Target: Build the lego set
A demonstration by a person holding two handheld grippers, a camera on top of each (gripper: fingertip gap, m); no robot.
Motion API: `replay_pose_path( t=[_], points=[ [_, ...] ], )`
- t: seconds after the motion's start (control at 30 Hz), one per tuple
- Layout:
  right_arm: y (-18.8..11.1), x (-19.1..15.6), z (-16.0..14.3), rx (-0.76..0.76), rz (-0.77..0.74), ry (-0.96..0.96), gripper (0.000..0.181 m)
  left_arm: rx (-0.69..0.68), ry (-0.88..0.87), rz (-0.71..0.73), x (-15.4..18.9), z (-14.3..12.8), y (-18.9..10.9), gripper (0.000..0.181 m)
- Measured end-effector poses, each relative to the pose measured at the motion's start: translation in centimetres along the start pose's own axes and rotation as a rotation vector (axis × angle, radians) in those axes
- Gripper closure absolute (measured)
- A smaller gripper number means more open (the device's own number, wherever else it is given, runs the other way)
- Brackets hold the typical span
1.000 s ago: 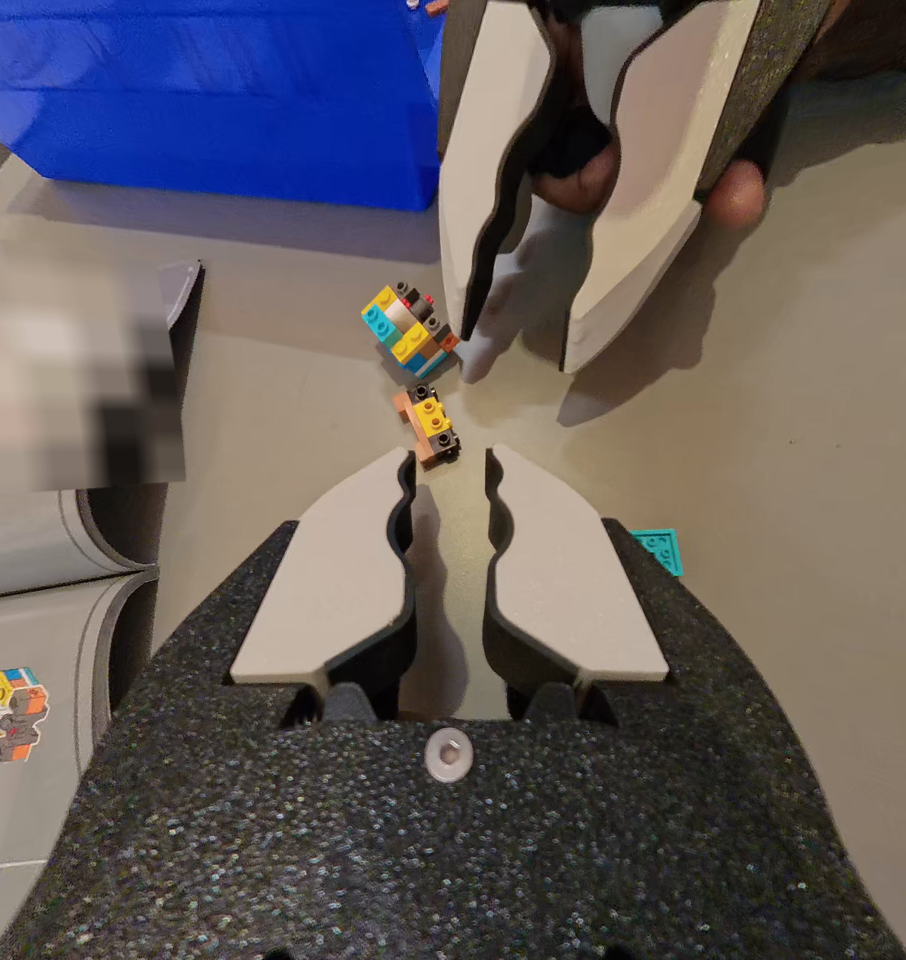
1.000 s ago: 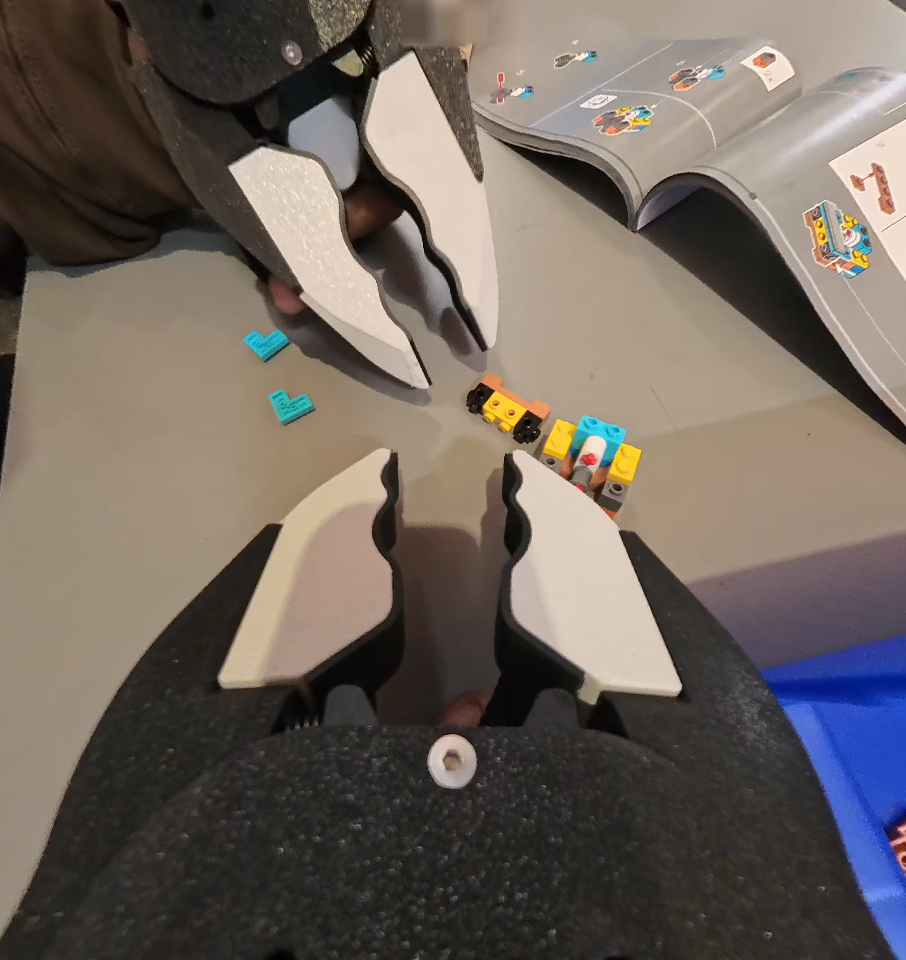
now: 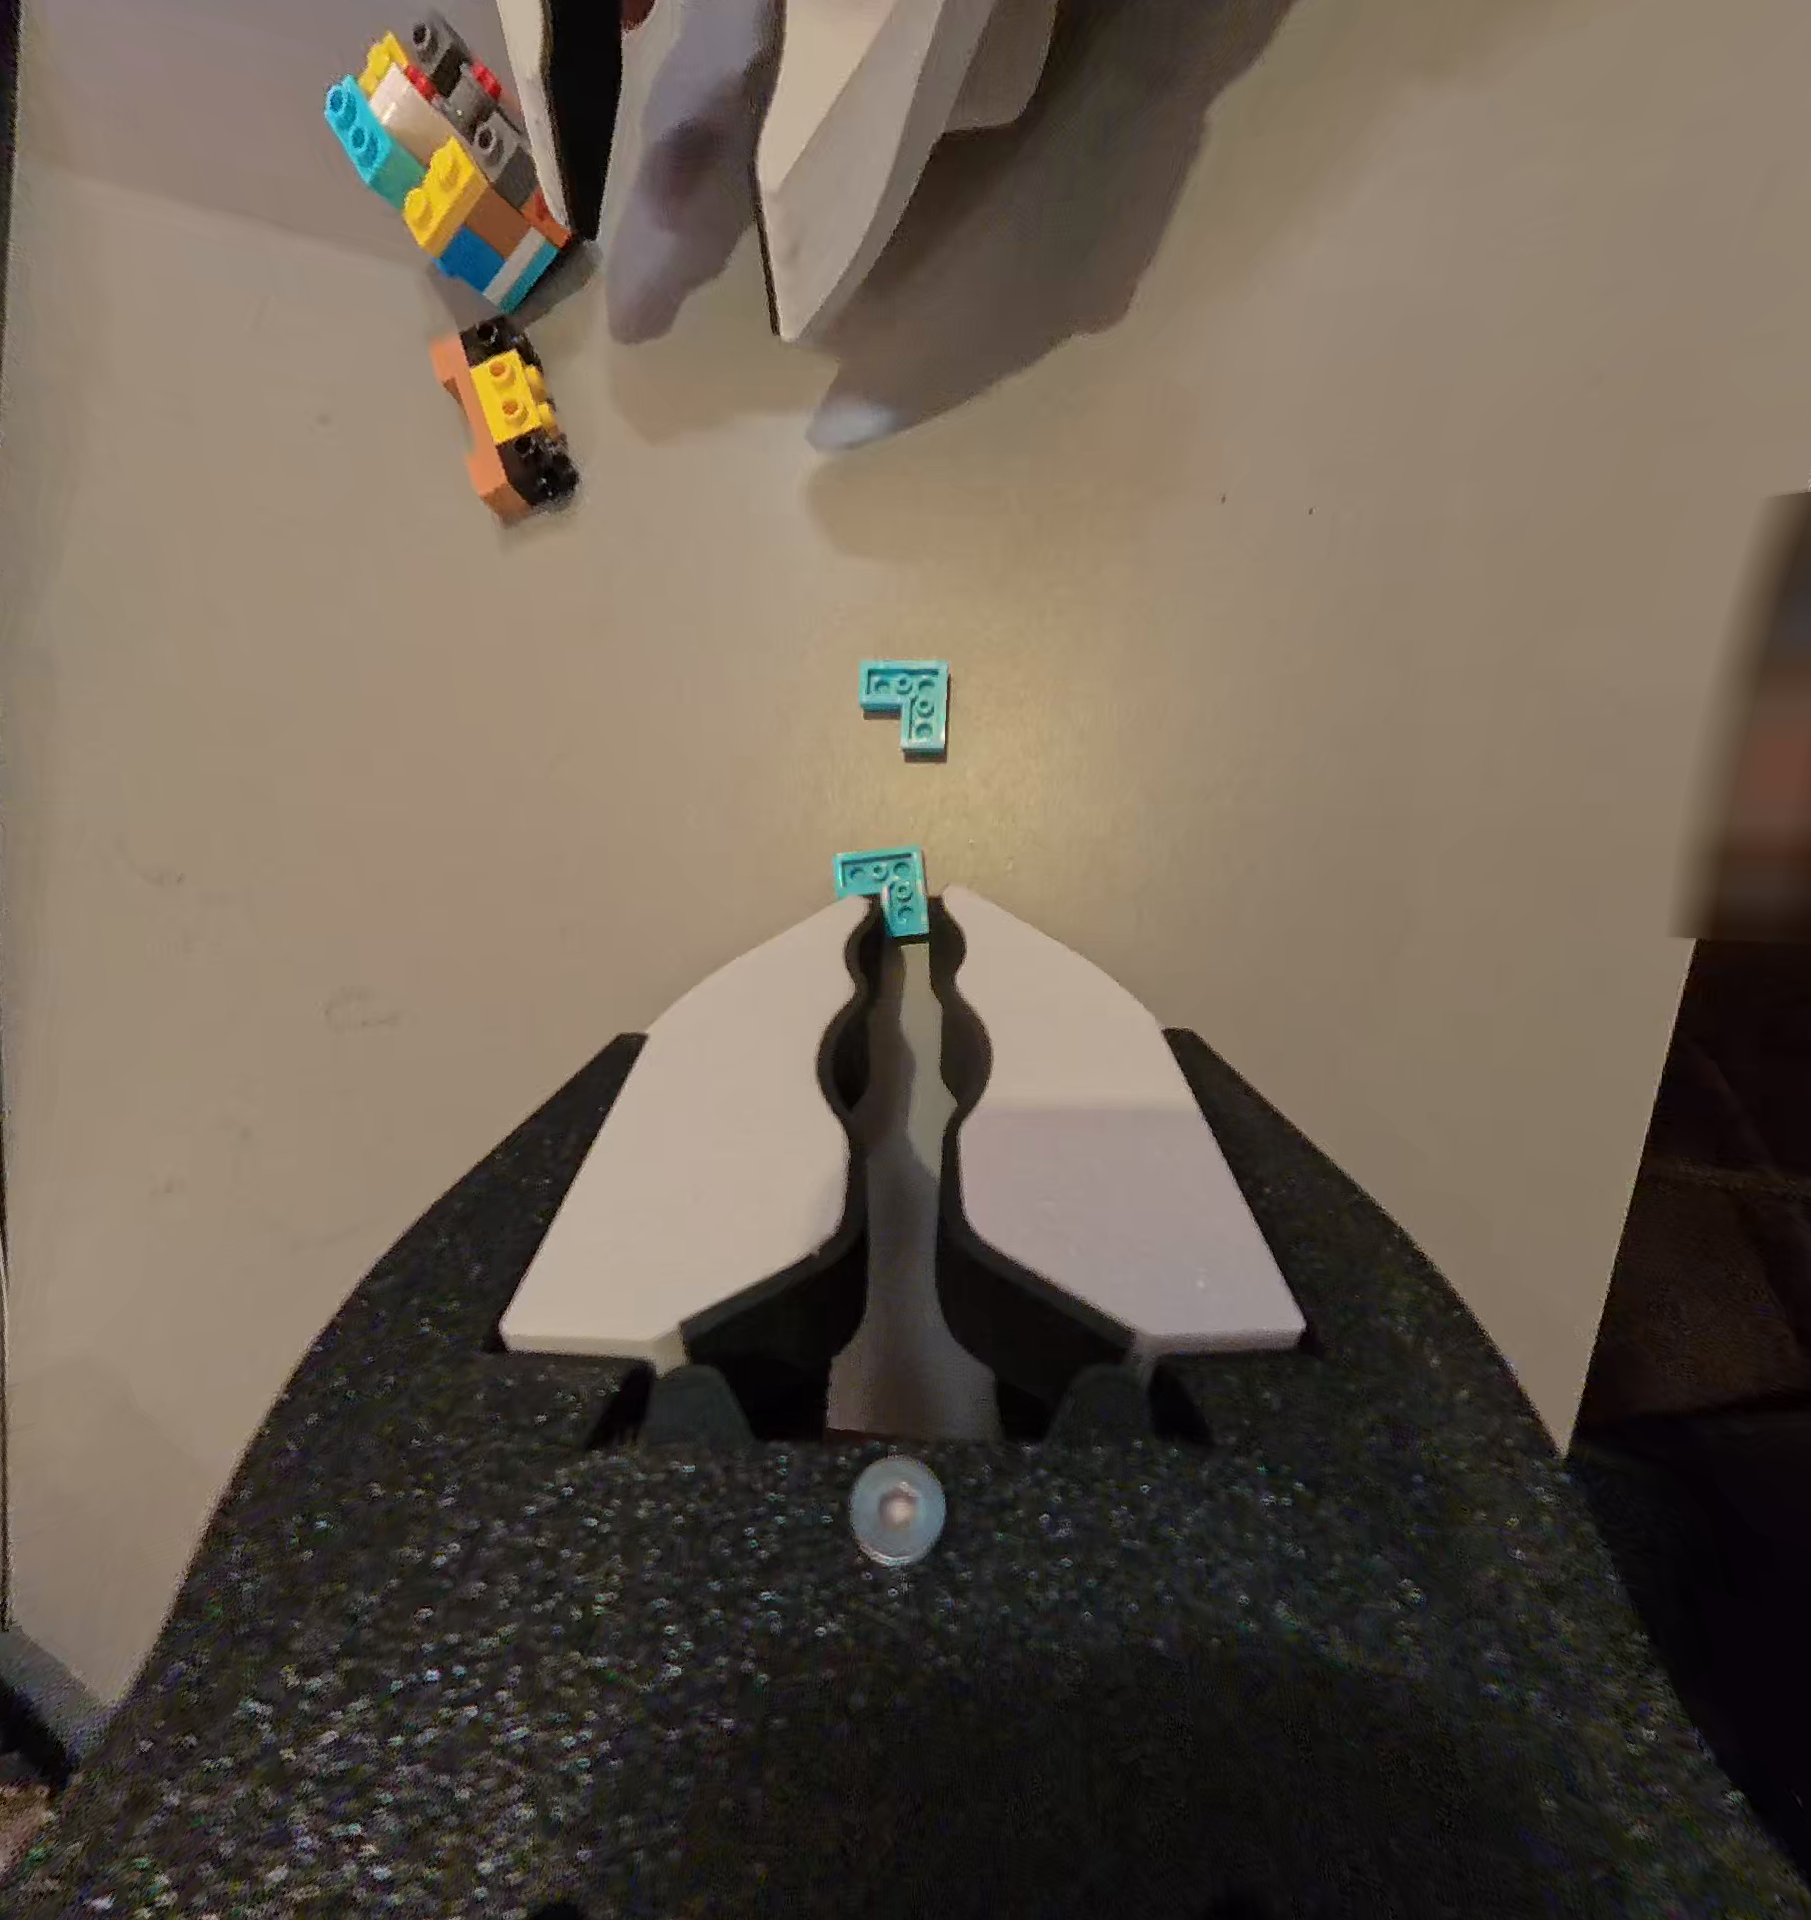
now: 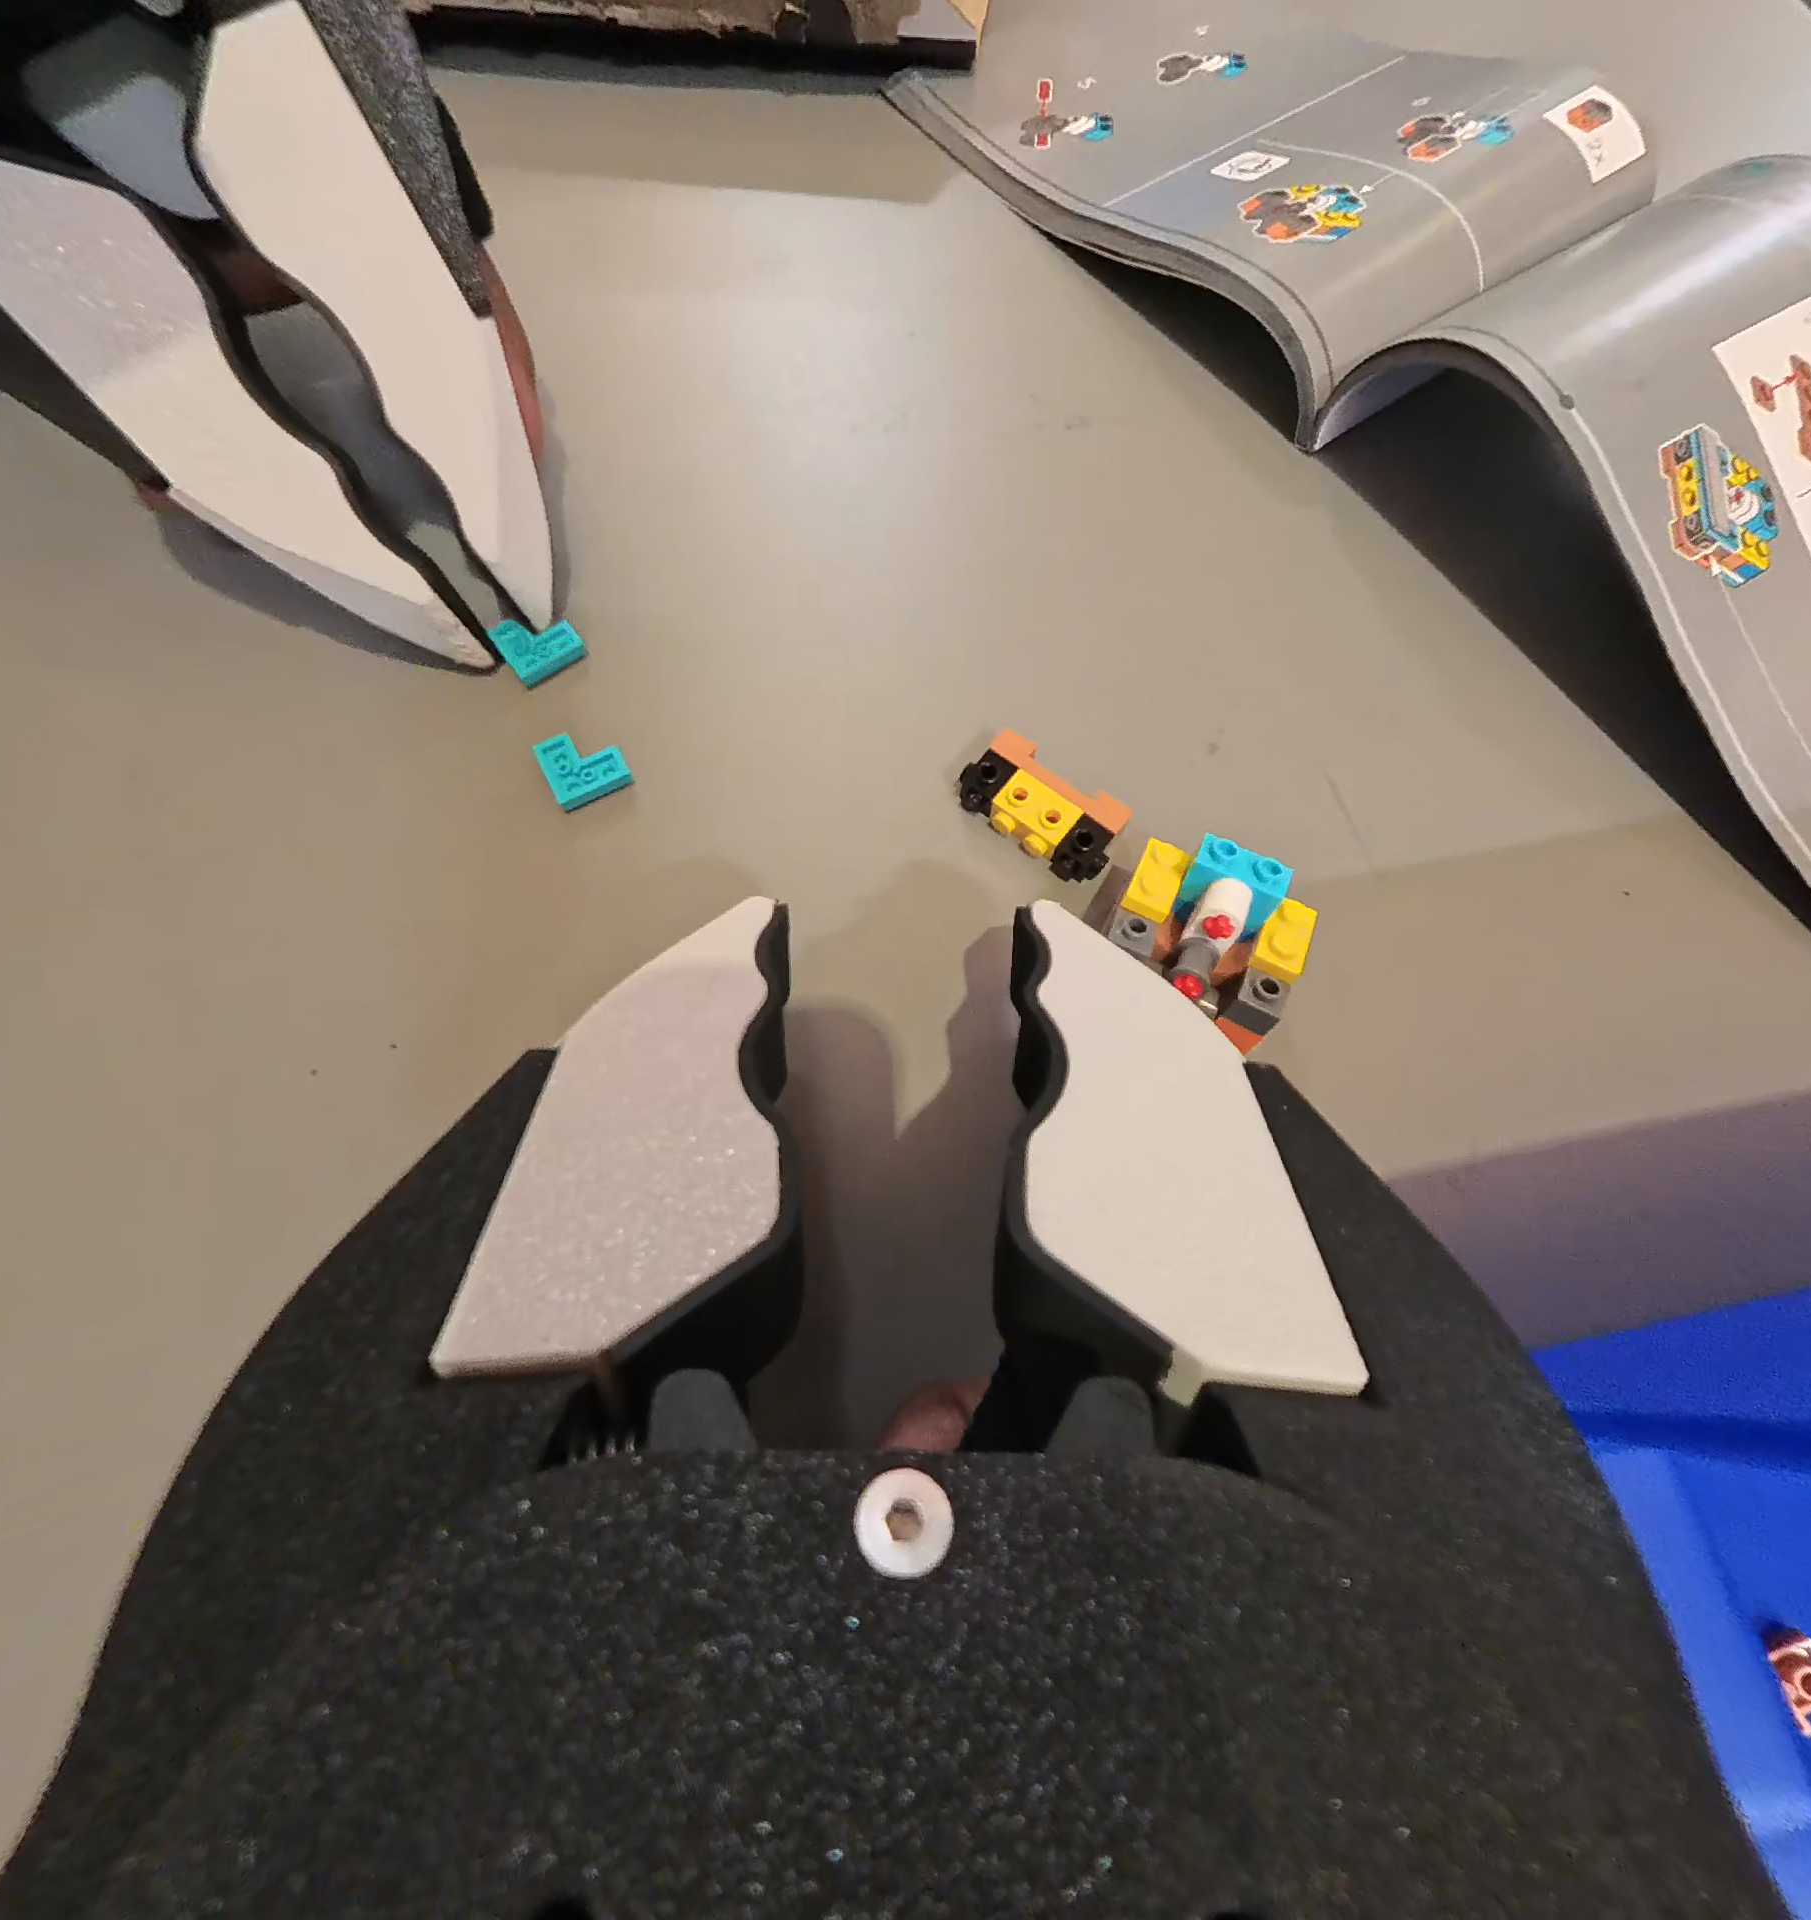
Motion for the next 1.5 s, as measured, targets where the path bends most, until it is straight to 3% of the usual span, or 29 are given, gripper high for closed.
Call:
replay_pose_path(
  t=[0.33, 0.67, 0.83, 1.13, 1.5],
  points=[
    [-0.1, 0.2, 0.4, 0.015, -0.047, -0.108, 0.139, 0.167, -0.142, -0.118, -1.6, 1.0, 0.0, 0.174],
    [-0.8, -2.9, 5.5, 0.292, -0.123, -0.553, 0.147, 0.646, -0.445, -0.595, -3.2, 5.4, -2.3, 0.173],
    [-0.8, -2.9, 6.2, 0.368, -0.305, -0.663, 0.157, 0.776, -0.611, -0.757, -3.5, 6.0, -2.6, 0.173],
    [-1.3, -3.3, 6.5, 0.429, -0.353, -0.698, 0.174, 0.815, -0.722, -0.848, -3.4, 6.6, -2.3, 0.173],
    [-1.0, -2.7, 5.5, 0.330, -0.334, -0.656, 0.179, 0.772, -0.730, -0.723, -3.9, 6.2, -1.8, 0.173]
  ],
)
Point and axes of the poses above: each gripper's, where its closed fingertips meet, y out along the fingers, z out of its top, x = y × z across the jaws, the point moved 5 cm from there along -y, back along the fingers, and after that the axes turned 4 degrees about -y, right-handed, at the moved point
